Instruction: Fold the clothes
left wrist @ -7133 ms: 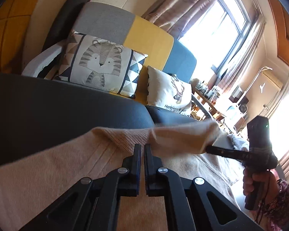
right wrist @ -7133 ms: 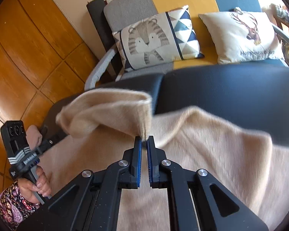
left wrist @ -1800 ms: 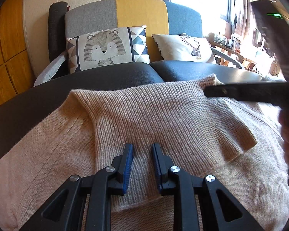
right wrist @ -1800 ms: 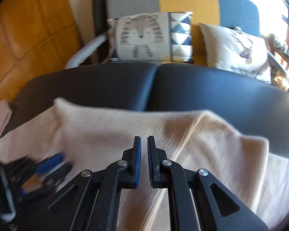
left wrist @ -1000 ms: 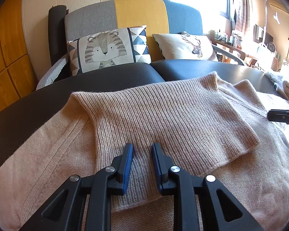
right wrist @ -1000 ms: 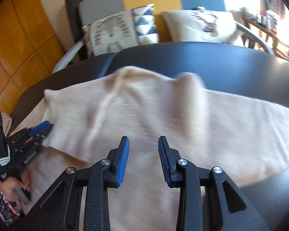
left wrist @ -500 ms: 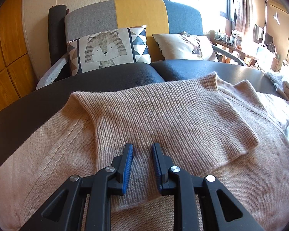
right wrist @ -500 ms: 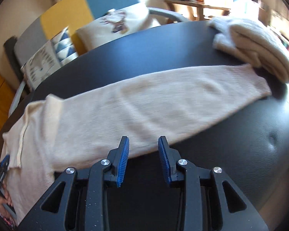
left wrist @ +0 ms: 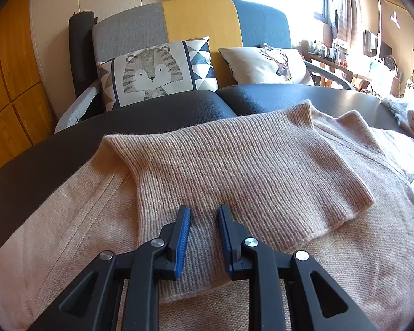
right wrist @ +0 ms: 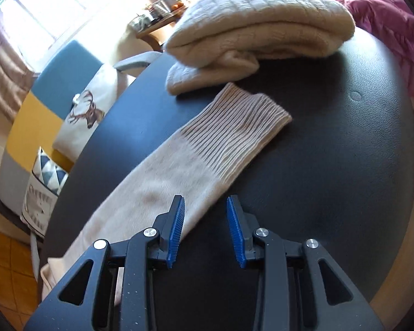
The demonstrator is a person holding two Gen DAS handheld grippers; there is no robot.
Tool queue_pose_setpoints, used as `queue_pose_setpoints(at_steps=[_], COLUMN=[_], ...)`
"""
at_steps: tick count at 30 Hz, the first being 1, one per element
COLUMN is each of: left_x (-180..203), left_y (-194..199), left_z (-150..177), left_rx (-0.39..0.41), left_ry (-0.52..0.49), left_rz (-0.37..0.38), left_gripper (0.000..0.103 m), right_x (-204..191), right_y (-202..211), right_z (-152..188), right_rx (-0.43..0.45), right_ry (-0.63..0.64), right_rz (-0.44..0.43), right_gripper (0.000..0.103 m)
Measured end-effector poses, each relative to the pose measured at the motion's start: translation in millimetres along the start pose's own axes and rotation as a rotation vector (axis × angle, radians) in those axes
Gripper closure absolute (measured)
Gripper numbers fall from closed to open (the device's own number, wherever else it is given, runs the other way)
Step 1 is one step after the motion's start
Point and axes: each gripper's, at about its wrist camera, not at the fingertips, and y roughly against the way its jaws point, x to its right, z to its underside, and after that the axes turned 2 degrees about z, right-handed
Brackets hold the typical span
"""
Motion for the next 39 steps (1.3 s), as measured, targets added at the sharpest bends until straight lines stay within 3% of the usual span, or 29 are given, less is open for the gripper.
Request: queue_pose_setpoints(at_steps=[6, 9, 11, 12, 15, 18, 31, 39], left_x=[0, 1, 0, 1, 1, 1, -2, -7], left_y=[-1, -1, -1, -1, -1, -1, 0, 0], left_z=[0, -1, -1, -1, -1, -1, -2, -3], left_rx=[0.0, 0.0, 0.0, 0.0, 0.0, 0.0, 0.001, 0.0], left_ry=[-0.002, -0.009, -0.01, -0.009, -0.009, -0.008, 0.003, 0.025], left_rz=[-0.003, -0.01, -0.011, -0.01, -0.01, -0.009, 0.004, 0.03], left_gripper=[0.082, 0.082, 0.082, 0.082, 0.082, 0.082, 0.082, 0.082], right_x=[19, 15, 11, 9, 5, -4, -102, -185], right_y=[-9, -13, -17, -19, -24, -22, 30, 66], right_z=[-15, -15, -17, -17, -17, -15, 3, 49], right_rx=[0.035, 0.042, 0.042, 0.041, 0.029, 0.02, 0.052, 0.0], right_ry=[-0.144, -0.134, -0.103, -0.088, -0.063, -0.044, 0.082, 0.22], right_rz=[-0.061, -0.052, -0.025, -0.008, 0.006, -0.025, -0.271, -0.452], right_gripper=[0.068, 0.069, 0.076, 0.088, 0.098, 0.098, 0.098, 0.098])
